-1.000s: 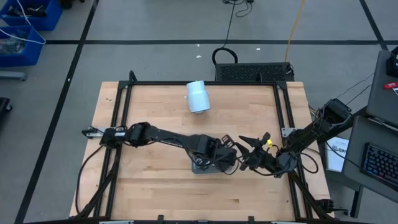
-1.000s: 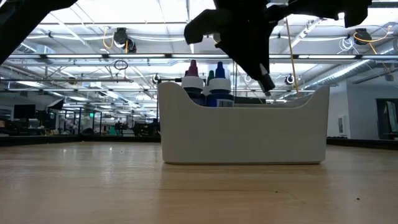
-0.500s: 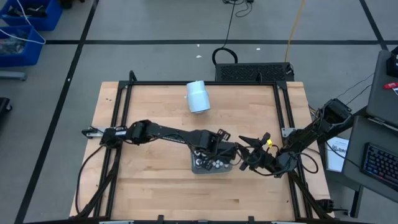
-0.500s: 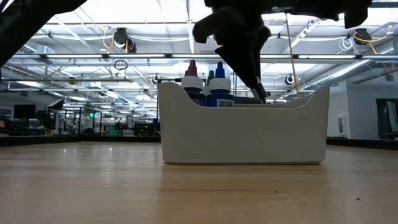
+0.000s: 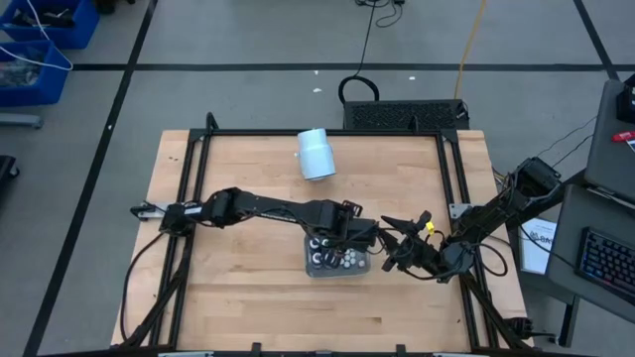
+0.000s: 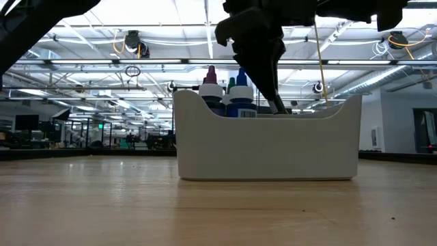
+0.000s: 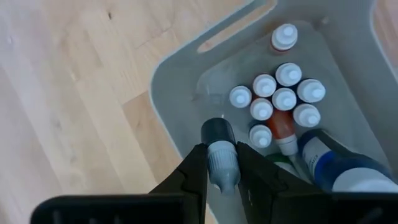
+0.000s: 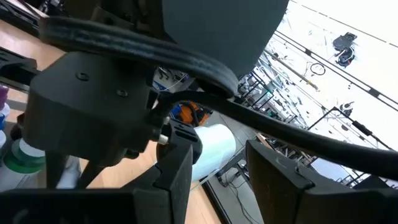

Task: Pick & Place food coloring
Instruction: Put the small green food coloring into the gray bin

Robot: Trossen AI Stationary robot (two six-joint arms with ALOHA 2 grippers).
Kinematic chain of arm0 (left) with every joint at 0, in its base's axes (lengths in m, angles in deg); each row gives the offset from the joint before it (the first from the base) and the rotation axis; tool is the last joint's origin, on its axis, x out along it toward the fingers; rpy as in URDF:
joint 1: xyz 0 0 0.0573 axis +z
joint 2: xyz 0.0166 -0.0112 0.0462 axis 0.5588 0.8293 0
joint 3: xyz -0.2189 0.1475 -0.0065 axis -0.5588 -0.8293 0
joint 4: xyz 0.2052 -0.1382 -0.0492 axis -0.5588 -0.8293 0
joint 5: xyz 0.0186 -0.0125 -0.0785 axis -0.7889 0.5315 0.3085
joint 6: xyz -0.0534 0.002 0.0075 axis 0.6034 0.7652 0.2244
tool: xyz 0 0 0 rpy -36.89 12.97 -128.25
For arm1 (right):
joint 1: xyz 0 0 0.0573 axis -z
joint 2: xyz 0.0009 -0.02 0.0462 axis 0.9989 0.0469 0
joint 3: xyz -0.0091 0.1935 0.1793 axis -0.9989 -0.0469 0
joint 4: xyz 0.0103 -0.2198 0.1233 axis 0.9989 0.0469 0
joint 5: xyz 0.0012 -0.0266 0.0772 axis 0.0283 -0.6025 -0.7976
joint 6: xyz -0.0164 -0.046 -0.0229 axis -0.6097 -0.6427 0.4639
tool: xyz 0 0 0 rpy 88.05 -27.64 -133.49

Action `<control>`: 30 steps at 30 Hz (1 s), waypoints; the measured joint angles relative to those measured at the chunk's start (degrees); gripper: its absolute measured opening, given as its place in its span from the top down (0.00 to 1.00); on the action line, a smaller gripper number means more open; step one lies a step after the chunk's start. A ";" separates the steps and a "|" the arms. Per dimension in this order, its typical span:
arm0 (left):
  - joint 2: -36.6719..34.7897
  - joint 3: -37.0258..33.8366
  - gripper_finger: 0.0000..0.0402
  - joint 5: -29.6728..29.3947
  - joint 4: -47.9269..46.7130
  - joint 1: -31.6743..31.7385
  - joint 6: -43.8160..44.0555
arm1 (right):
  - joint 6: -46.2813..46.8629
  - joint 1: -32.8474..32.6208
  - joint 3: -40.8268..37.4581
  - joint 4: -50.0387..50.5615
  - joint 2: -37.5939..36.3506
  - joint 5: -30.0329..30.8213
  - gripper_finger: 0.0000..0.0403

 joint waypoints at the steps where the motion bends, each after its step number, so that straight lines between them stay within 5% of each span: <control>1: 0.08 0.00 0.84 -0.03 0.03 0.01 0.21 | 0.00 0.00 0.00 0.00 0.00 0.00 0.65; 30: 2.38 -0.02 0.81 -0.72 -0.59 0.01 1.69 | 0.82 -0.02 -0.04 0.04 0.00 0.07 0.65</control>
